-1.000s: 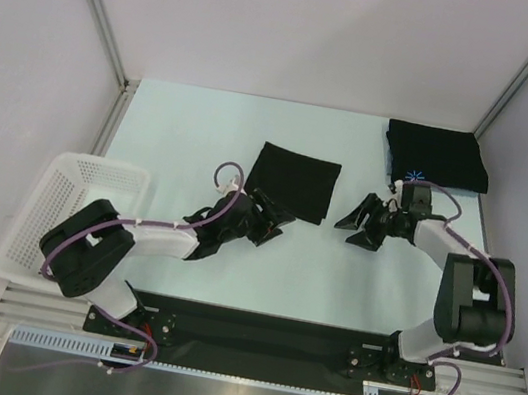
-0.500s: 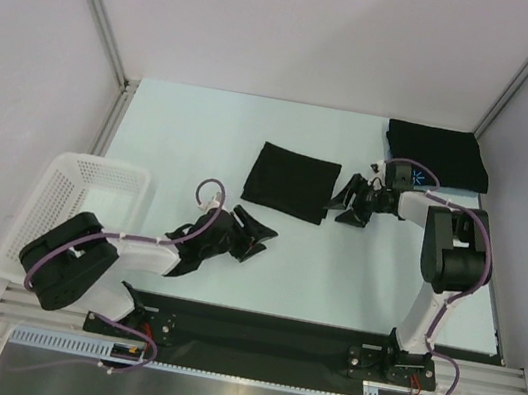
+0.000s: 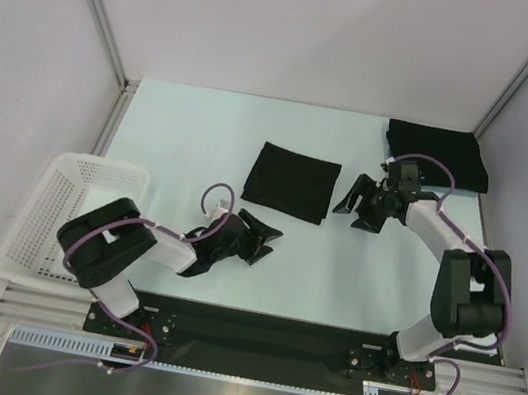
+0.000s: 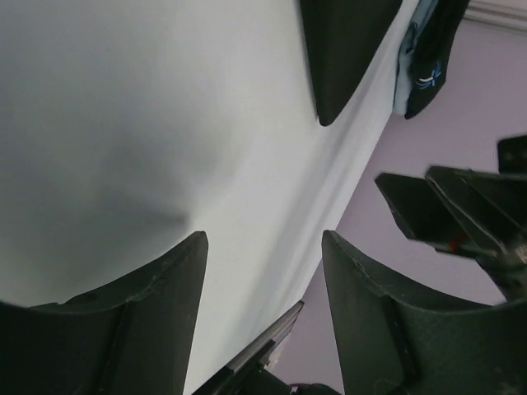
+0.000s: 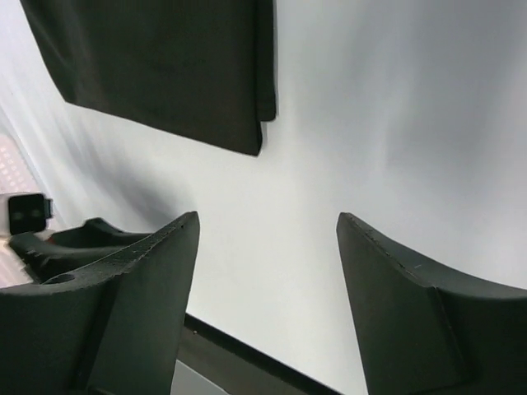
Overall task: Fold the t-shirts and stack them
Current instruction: Neatly place the folded tshirt to the corner
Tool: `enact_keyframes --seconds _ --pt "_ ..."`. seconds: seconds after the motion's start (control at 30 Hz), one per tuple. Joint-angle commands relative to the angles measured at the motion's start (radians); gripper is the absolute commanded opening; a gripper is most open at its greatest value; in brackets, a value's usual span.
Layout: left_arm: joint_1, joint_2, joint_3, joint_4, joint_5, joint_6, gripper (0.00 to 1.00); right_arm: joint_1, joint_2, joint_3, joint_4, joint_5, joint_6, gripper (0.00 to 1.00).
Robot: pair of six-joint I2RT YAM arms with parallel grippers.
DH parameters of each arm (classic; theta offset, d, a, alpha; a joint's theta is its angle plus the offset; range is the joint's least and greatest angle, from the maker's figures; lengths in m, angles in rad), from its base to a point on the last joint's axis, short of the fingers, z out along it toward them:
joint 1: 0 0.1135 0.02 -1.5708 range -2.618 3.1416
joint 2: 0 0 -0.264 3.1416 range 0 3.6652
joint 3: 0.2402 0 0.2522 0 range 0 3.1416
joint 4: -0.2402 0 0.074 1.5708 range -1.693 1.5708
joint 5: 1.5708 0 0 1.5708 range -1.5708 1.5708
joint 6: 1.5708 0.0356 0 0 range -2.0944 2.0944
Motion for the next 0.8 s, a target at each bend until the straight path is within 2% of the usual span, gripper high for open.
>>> enact_keyframes --seconds 0.0,0.1,0.2,0.4,0.57,0.77 --pt "-0.054 0.054 0.115 0.02 -0.175 -0.111 0.64 -0.012 -0.112 0.037 -0.126 0.123 -0.022 0.73" --pt "-0.07 0.157 0.198 0.026 -0.195 -0.155 0.62 -0.031 -0.175 0.034 -0.169 0.136 -0.034 0.73" --pt "-0.09 0.218 0.27 -0.035 -0.243 -0.191 0.6 -0.071 -0.215 0.011 -0.187 0.127 -0.039 0.73" --pt "-0.11 0.273 0.397 -0.291 -0.287 -0.272 0.54 -0.122 -0.27 -0.015 -0.206 0.117 -0.059 0.74" --pt "-0.106 0.346 0.472 -0.319 -0.283 -0.278 0.51 -0.154 -0.265 -0.027 -0.21 0.102 -0.085 0.73" --pt "-0.097 0.393 0.492 -0.318 -0.286 -0.312 0.49 -0.159 -0.246 -0.035 -0.193 0.068 -0.083 0.73"
